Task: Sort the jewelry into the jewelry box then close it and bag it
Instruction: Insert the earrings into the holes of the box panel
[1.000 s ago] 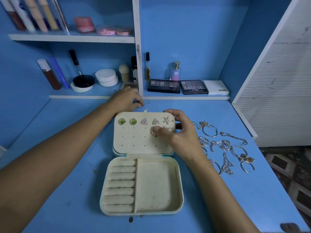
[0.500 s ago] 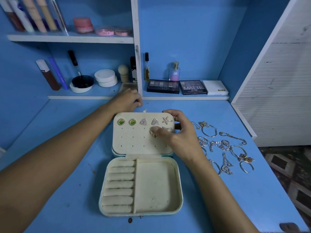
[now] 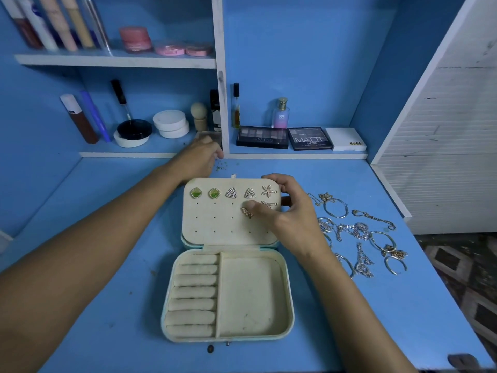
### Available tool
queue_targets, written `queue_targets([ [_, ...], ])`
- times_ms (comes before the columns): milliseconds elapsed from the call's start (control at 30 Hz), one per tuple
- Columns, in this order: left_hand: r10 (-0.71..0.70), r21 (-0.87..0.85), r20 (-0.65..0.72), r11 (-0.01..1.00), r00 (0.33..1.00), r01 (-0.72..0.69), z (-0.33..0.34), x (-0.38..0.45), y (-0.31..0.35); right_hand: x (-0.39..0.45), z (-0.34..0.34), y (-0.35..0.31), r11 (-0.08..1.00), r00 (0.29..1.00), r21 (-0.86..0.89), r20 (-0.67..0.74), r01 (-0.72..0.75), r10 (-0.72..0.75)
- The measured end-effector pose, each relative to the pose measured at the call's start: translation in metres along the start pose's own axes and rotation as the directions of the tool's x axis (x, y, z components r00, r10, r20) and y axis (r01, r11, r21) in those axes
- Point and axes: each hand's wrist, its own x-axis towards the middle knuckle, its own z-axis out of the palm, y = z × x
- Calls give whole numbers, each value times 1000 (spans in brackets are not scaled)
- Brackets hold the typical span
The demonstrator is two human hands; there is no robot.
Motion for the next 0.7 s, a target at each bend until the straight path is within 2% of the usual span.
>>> queue_targets([
  [200, -30, -10, 12, 1000, 999, 30, -3, -6, -3, -3, 0, 1, 1000, 1000, -3, 7, 22, -22],
  [467, -63, -94, -136, 994, 989, 51, -17, -16, 2, -6, 0, 2, 998, 998, -6, 19, 58, -58],
  [700, -113, -119, -135, 988, 984, 97, -26, -24, 0, -6, -2, -2, 998, 997, -21, 51, 61, -60],
])
